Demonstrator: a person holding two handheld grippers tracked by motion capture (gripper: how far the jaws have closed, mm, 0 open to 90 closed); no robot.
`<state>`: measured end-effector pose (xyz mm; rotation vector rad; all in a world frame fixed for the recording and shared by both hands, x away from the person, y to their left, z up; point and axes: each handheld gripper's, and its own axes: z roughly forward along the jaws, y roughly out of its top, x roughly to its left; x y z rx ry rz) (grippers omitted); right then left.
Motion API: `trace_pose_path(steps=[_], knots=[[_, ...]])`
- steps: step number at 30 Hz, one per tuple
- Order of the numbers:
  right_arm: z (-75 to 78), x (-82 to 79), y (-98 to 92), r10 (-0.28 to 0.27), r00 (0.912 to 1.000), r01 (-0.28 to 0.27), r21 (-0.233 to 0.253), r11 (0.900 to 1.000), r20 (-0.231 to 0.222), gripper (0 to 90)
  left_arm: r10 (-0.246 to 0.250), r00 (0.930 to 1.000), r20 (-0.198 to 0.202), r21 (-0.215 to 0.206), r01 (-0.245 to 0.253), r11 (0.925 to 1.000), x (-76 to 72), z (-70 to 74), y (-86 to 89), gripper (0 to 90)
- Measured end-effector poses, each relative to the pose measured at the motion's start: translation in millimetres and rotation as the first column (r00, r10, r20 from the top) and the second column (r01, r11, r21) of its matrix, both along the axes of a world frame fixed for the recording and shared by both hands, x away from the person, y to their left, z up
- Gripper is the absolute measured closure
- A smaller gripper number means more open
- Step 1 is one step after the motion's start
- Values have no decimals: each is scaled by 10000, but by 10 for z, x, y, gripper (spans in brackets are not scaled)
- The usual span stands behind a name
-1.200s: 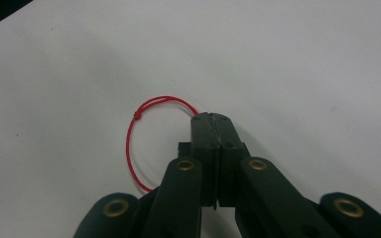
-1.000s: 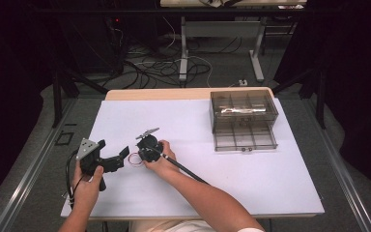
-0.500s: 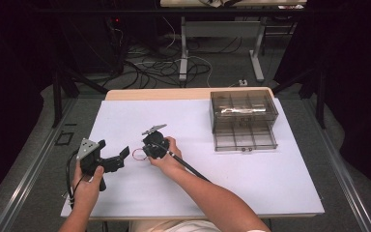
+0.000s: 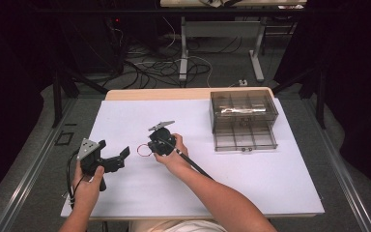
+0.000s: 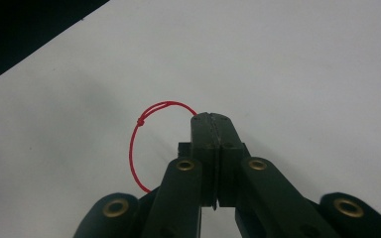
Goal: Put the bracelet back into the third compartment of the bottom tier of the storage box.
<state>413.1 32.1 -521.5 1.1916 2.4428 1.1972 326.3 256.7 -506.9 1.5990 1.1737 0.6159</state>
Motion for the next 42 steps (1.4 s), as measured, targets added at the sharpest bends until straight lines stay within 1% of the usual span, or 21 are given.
trace_pose_path(steps=[1, 4, 7, 8, 11, 12, 13, 15, 17, 19, 21, 26, 27, 28, 29, 30, 31, 32, 35, 40, 42], knots=[[0, 4, -14, -72, 9998, 68, 196, 9998, 181, 900, 22, 10000, 13, -45, -22, 10000, 1, -1, -4, 6], [35, 7, -72, -166, 9996, 158, 356, 9992, 232, 900, -35, 10000, -87, 29, 35, 10000, -4, 4, 3, 6], [87, 8, -148, -144, 9999, 143, 165, 9998, 85, 900, 4, 10000, -62, -33, -5, 10000, -4, 1, -1, 6], [94, 9, -168, -184, 9998, 182, 252, 9995, 75, 900, -25, 10000, -79, 44, 25, 10000, -4, 2, 5, 6], [119, 10, -239, -247, 9997, 245, 277, 9993, 91, 900, 8, 10000, -81, -13, -8, 10000, -2, -2, 3, 6], [114, 15, -253, -276, 9994, 268, 422, 9987, 189, 900, 11, 10000, -82, -14, -11, 10000, -2, -2, 3, 6], [123, 19, -305, -363, 9991, 353, 459, 9983, 220, 900, 16, 10000, -83, -12, -16, 10000, -2, -2, 3, 6], [125, 19, -326, -423, 9988, 410, 529, 9978, 236, 900, 19, 10000, -86, -14, -19, 10000, -2, -2, 2, 6], [129, 23, -395, -501, 9980, 475, 660, 9967, 376, 900, 20, 10000, -88, -23, -21, 10000, -1, -3, 0, 6], [137, 22, -418, -486, 9984, 466, 637, 9969, 302, 900, 19, 10000, -93, -20, -19, 10000, 3, -5, 0, 6], [158, 27, -499, -528, 9983, 512, 588, 9970, 248, 900, -10, 9999, -122, 37, 10, 10000, 4, -6, 6, 6], [177, 44, -595, -675, 9973, 653, 727, 9952, 288, 900, 9, 9999, -149, -9, -9, 10000, -3, -12, 9, 6], [181, 54, -619, -672, 9970, 642, 751, 9951, 385, 900, -13, 9999, -154, 20, 14, 10000, -2, -12, 8, 6], [181, 57, -634, -765, 9959, 718, 909, 9933, 484, 900, -27, 9999, -151, 23, 28, 10000, -1, -11, 5, 6], [200, 58, -661, -755, 9964, 723, 785, 9943, 385, 900, -38, 9999, -142, 33, 39, 10000, 1, -12, 3, 6], [207, 62, -679, -793, 9960, 755, 854, 9935, 415, 900, -51, 9998, -173, 36, 51, 10000, 1, -12, 2, 6], [226, 61, -703, -808, 9961, 778, 781, 9939, 347, 900, -45, 9998, -177, 30, 46, 10000, 2, -12, 2, 6], [229, 62, -718, -877, 9952, 836, 910, 9923, 425, 900, -36, 9998, -174, 17, 36, 10000, 3, -12, 2, 6], [256, 60, -780, -968, 9940, 916, 952, 9912, 515, 900, -61, 9998, -172, 70, 62, 10000, 5, -9, 5, 6], [282, 46, -900, -1116, 9915, 1040, 1079, 9887, 669, 900, -31, 9999, -162, 12, 32, 10000, 7, -13, -9, 6], [294, 35, -948, -1243, 9905, 1171, 1137, 9866, 587, 900, -23, 9999, -170, 10, 23, 10000, 9, -14, -8, 6]])
